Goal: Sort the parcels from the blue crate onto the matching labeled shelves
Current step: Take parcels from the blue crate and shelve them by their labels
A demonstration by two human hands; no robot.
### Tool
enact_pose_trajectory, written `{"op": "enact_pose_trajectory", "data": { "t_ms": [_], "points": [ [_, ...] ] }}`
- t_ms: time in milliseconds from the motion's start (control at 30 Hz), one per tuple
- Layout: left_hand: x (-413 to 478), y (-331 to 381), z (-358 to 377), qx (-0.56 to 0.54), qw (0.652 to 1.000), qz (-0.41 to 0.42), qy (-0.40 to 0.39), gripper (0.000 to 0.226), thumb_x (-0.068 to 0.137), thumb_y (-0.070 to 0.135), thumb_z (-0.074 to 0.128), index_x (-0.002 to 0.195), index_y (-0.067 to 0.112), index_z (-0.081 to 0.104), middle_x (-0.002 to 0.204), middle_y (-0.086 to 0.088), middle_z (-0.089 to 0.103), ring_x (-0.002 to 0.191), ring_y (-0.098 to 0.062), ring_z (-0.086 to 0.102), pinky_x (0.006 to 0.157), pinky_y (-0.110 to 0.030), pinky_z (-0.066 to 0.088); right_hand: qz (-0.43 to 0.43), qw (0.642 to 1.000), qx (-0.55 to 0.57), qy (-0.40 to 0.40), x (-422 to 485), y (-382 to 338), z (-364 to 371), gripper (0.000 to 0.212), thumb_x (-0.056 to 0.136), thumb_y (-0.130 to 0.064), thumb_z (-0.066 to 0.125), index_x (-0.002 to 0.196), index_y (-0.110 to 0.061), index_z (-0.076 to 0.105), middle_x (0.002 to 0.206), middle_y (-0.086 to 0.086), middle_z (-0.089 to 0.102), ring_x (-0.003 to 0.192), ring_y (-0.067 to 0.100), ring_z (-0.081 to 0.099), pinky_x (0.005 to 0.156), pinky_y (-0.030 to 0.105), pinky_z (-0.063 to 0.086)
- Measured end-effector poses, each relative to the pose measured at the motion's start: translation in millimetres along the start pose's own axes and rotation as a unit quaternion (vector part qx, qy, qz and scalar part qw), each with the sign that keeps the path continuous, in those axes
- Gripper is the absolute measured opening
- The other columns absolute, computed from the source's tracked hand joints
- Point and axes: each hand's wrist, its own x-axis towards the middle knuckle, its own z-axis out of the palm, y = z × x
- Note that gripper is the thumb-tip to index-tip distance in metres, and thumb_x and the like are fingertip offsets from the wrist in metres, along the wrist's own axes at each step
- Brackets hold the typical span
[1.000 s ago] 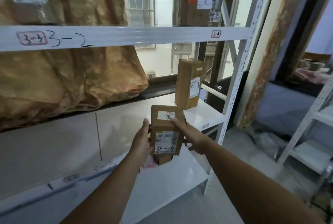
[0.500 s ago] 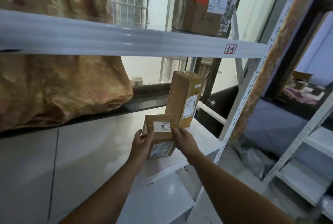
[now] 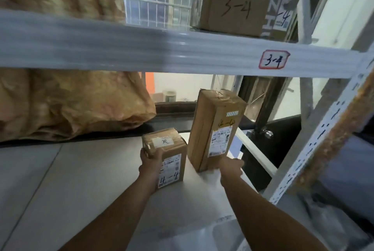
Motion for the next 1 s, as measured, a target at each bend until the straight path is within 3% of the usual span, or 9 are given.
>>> {"op": "enact_pose_trajectory", "data": {
  "t_ms": [100, 167, 233, 267, 367, 600, 867, 1000],
  "points": [
    [17, 0, 9, -0.043, 0.999, 0.023, -0.006, 0.057, 0.091, 0.053, 0.049, 0.141, 0.035, 0.029, 0.127, -0.011, 0.059, 0.107, -0.035, 0.061, 0.093, -0.056, 0.048, -0.03, 0.999, -0.009, -0.036, 37, -10, -13, 0.045, 0.099, -0.031, 0.048, 0.131, 0.001, 0.048, 0.116, 0.014, 0.057, 0.111, 0.029, 0.057, 0.093, 0.037, 0.047],
    [22, 4, 15, -0.071, 0.997, 0.04, -0.01, 0.049, 0.091, 0.049, 0.052, 0.134, 0.027, 0.041, 0.118, -0.011, 0.065, 0.094, -0.03, 0.068, 0.078, -0.048, 0.056, -0.091, 0.994, 0.002, -0.064, 50, -24, -16, 0.046, 0.102, -0.041, 0.038, 0.121, -0.002, 0.055, 0.106, 0.007, 0.056, 0.105, 0.026, 0.055, 0.095, 0.039, 0.044],
    [22, 7, 19, -0.072, 0.996, 0.059, -0.002, 0.031, 0.096, 0.038, 0.047, 0.123, 0.022, 0.049, 0.105, -0.008, 0.067, 0.084, -0.025, 0.067, 0.06, -0.033, 0.053, -0.132, 0.982, 0.041, -0.133, 47, -39, -19, 0.042, 0.102, -0.049, 0.028, 0.113, -0.017, 0.053, 0.114, 0.002, 0.053, 0.119, 0.027, 0.051, 0.104, 0.042, 0.037],
    [24, 6, 24, -0.066, 0.996, 0.061, 0.004, 0.028, 0.097, 0.036, 0.044, 0.121, 0.023, 0.051, 0.103, -0.007, 0.067, 0.083, -0.024, 0.066, 0.059, -0.03, 0.05, -0.138, 0.974, 0.055, -0.171, 47, -44, -21, 0.045, 0.102, -0.052, 0.025, 0.118, -0.02, 0.053, 0.121, 0.003, 0.054, 0.126, 0.027, 0.048, 0.108, 0.043, 0.034],
    [24, 6, 37, -0.044, 0.996, 0.072, -0.016, 0.031, 0.097, 0.041, 0.041, 0.123, 0.029, 0.053, 0.11, -0.007, 0.067, 0.091, -0.024, 0.067, 0.063, -0.033, 0.052, -0.093, 0.962, 0.071, -0.248, 50, -51, -28, 0.067, 0.098, -0.061, 0.02, 0.138, -0.016, 0.048, 0.144, 0.007, 0.048, 0.136, 0.028, 0.041, 0.111, 0.044, 0.028],
    [26, 12, 67, -0.025, 0.995, 0.082, -0.041, 0.025, 0.097, 0.038, 0.043, 0.118, 0.033, 0.054, 0.108, -0.003, 0.067, 0.093, -0.02, 0.065, 0.061, -0.031, 0.051, -0.103, 0.937, -0.01, -0.332, 63, -52, -37, 0.071, 0.093, -0.067, 0.019, 0.144, -0.022, 0.04, 0.149, 0.006, 0.043, 0.138, 0.03, 0.038, 0.112, 0.047, 0.025],
    [33, 6, 96, 0.0, 0.996, 0.071, -0.052, 0.036, 0.097, 0.039, 0.041, 0.131, 0.028, 0.044, 0.119, -0.007, 0.06, 0.1, -0.023, 0.059, 0.063, -0.031, 0.045, -0.041, 0.946, 0.007, -0.32, 80, -60, -54, 0.075, 0.093, -0.07, 0.014, 0.146, -0.024, 0.037, 0.153, 0.005, 0.037, 0.143, 0.033, 0.029, 0.116, 0.054, 0.016],
    [33, 10, 100, 0.007, 0.997, 0.076, 0.028, 0.054, 0.093, 0.034, 0.053, 0.141, 0.018, 0.034, 0.127, -0.015, 0.056, 0.106, -0.028, 0.057, 0.069, -0.034, 0.048, -0.024, 0.949, 0.013, -0.314, 92, -50, -55, 0.074, 0.093, -0.07, 0.014, 0.149, -0.025, 0.032, 0.156, 0.003, 0.033, 0.144, 0.033, 0.027, 0.115, 0.054, 0.018]
  ]
}}
